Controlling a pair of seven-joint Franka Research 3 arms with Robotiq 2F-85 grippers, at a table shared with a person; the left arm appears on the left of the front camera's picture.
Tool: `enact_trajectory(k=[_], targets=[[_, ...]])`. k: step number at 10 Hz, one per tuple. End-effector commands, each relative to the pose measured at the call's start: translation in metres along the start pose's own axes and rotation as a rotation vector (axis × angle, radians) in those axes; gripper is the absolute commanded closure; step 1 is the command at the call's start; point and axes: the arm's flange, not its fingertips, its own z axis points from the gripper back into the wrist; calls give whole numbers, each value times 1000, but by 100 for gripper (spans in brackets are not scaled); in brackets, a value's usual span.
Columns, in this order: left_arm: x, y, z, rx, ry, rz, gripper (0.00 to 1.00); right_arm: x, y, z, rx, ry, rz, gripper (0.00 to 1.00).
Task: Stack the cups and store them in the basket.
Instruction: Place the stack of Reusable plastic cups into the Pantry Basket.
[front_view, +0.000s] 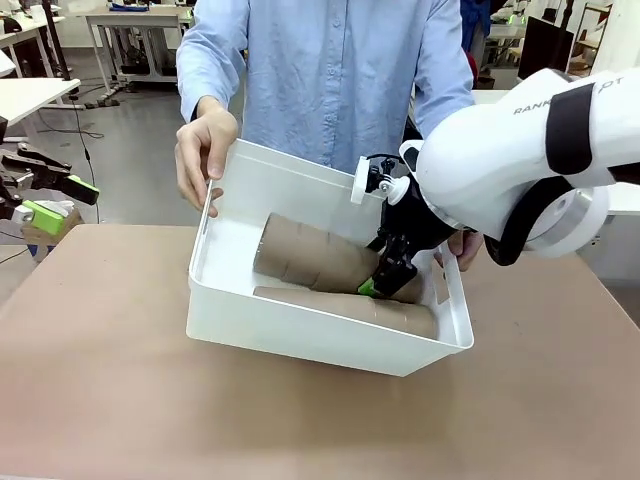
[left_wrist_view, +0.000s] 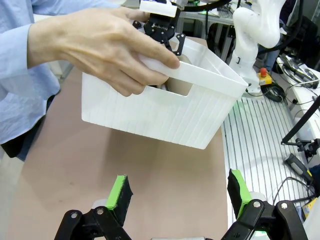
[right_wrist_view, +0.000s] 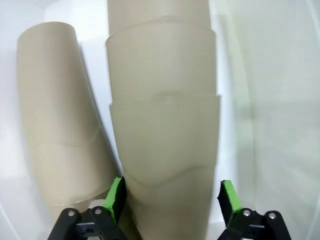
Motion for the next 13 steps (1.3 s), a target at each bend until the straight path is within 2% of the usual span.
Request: enact_trajectory(k=[1, 2, 4, 7, 10, 11, 13], targets=[[2, 0, 0, 7, -6, -4, 0, 1, -3, 6, -15, -22, 23, 0], [2, 0, 0, 7, -6, -4, 0, 2, -2, 16, -12, -58, 21, 0], [2, 0, 0, 7, -6, -4, 0, -7, 1, 72, 28, -199, -7, 0], [2, 0, 0, 7, -6, -4, 0, -41, 3, 159, 71, -359, -35, 0], [2, 0, 0, 7, -6, -4, 0, -98, -23, 218, 71, -479, -80, 0], [2, 0, 0, 7, -6, -4, 0, -127, -29, 233, 64, -511, -110, 0], [2, 0, 0, 7, -6, -4, 0, -169, -42, 247, 68, -553, -149, 0]])
